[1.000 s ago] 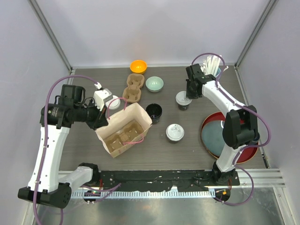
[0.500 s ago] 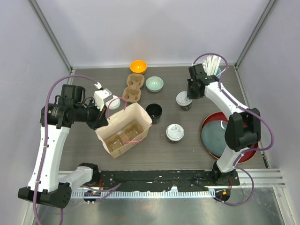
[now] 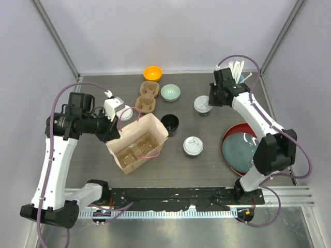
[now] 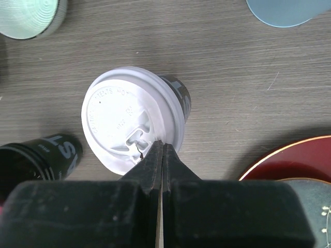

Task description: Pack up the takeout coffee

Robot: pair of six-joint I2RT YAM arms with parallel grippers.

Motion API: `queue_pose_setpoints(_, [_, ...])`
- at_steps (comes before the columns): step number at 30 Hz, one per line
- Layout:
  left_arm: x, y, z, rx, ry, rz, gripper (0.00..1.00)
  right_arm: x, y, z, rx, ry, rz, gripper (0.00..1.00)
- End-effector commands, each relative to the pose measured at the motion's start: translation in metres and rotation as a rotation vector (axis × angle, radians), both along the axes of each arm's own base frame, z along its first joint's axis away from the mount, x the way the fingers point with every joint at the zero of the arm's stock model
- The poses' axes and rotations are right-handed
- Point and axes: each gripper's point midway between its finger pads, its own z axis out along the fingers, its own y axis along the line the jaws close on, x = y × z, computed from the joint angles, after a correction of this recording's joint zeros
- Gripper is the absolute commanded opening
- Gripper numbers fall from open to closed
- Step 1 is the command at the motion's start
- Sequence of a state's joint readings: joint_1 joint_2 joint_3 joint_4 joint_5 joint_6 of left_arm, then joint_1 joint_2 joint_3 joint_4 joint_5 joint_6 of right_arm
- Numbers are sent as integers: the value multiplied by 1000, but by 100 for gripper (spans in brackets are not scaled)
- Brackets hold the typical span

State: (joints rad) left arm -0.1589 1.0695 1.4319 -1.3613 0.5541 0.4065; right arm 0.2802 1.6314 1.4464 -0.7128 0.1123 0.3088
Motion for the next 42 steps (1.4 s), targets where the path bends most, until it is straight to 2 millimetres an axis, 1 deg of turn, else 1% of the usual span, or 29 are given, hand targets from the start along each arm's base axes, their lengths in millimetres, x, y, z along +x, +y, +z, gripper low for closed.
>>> queue_pose_setpoints(1, [-39,-1,-7,-18,181,9,0,-7,7,54,78,-108,28,1])
queue_pose_setpoints(3, [-37,-4,-5,-32,179,9,0,-15,12,69,109,-121,55,1])
queue_pose_setpoints(5, [-37,-6,-2,-46,178,14,0,-26,18,92,144,-154,99,1])
queue_pose_setpoints(6, [-36,-7,0,-55,175,12,0,-34,16,96,138,-144,106,1])
queue_pose_setpoints(8, [-35,-8,0,-64,180,17,0,-47,12,118,126,-166,127,1])
queue_pose_setpoints(10, [-32,-10,-1,-71,185,19,0,-58,16,131,135,-169,164,1])
queue_pose_setpoints(11, [-31,-10,-3,-74,195,26,0,-68,20,143,137,-172,200,2])
queue_pose_setpoints(13, [-29,-13,-5,-86,214,25,0,-81,31,153,176,-157,273,1])
queue_pose_setpoints(14, [-29,-14,-6,-91,222,22,0,-92,36,165,187,-160,311,1])
queue_pose_setpoints(15, [-29,-15,-6,-95,230,23,0,-97,40,171,202,-164,332,1])
queue_pose_setpoints(16, [-28,-16,-6,-99,234,22,0,-106,50,180,245,-165,384,1])
queue_pose_setpoints(17, [-27,-16,-6,-100,232,23,0,-113,55,195,268,-193,411,1])
queue_pose_setpoints(19, [-25,-17,-4,-103,225,27,0,-130,72,215,334,-220,487,1])
queue_pose_setpoints(20, [-25,-17,-4,-104,224,28,0,-136,78,231,360,-253,510,1])
queue_pose_setpoints(22, [-24,-17,-5,-104,228,31,0,-153,98,244,405,-259,581,1])
queue_pose_setpoints(23, [-24,-17,-5,-104,230,32,0,-160,105,256,425,-282,612,1])
queue_pose_setpoints(24, [-24,-17,-6,-104,229,31,0,-163,114,258,444,-273,627,1])
queue_pose_setpoints(25, [-24,-17,-6,-104,231,31,0,-174,127,265,461,-277,674,1])
queue_pose_setpoints(26, [-24,-17,-7,-102,233,32,0,-175,135,268,470,-289,690,1])
queue_pose_setpoints(27, [-24,-17,-8,-101,235,35,0,-180,143,270,486,-286,716,1])
queue_pose_setpoints(28, [-24,-16,-9,-97,239,36,0,-189,157,269,505,-263,758,1])
queue_pose_setpoints(29, [-24,-16,-10,-96,237,38,0,-193,164,271,517,-264,782,1])
queue_pose_setpoints(31, [-24,-15,-10,-93,232,43,0,-199,179,269,525,-242,820,1])
queue_pose_setpoints(32, [-24,-15,-9,-92,225,44,0,-207,188,267,527,-230,851,1])
queue_pose_setpoints(34, [-24,-15,-8,-95,221,43,0,-207,198,260,517,-209,864,1])
queue_pose_setpoints(35, [-24,-15,-7,-98,219,41,0,-208,207,250,502,-180,881,1])
queue_pose_setpoints(37, [-25,-16,-7,-100,221,36,0,-204,214,239,472,-161,878,1])
queue_pose_setpoints(38, [-26,-16,-7,-102,223,35,0,-201,222,228,449,-134,884,1])
queue_pose_setpoints(42, [-28,-16,-8,-105,227,29,0,-192,238,207,388,-105,886,1])
